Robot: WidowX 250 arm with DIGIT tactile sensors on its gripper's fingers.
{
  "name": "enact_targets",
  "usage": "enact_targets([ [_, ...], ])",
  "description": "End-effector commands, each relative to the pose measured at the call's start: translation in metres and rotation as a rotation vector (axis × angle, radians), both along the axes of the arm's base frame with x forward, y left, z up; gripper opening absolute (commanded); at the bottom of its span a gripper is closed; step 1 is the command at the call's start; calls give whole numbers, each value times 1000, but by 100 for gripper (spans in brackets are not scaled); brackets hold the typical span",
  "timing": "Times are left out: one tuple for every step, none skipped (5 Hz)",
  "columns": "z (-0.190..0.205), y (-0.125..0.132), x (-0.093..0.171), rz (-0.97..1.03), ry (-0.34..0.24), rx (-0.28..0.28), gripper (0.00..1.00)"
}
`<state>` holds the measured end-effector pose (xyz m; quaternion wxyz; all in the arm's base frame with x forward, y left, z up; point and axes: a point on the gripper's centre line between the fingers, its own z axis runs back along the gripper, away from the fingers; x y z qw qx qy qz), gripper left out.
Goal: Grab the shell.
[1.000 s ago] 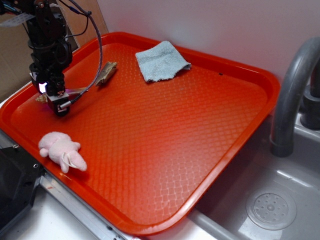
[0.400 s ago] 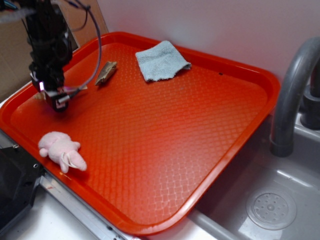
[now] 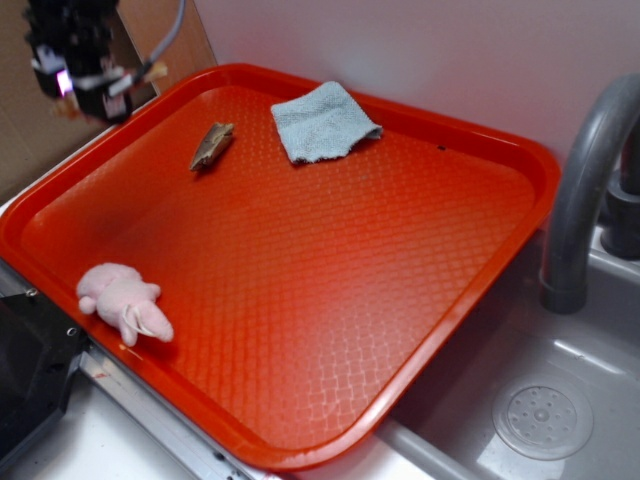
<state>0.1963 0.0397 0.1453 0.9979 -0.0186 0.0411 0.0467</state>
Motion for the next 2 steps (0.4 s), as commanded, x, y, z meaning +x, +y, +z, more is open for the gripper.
enact_targets([
  [107, -42, -8, 3, -143, -160, 0],
  [108, -57, -5, -82, -205, -218, 0],
])
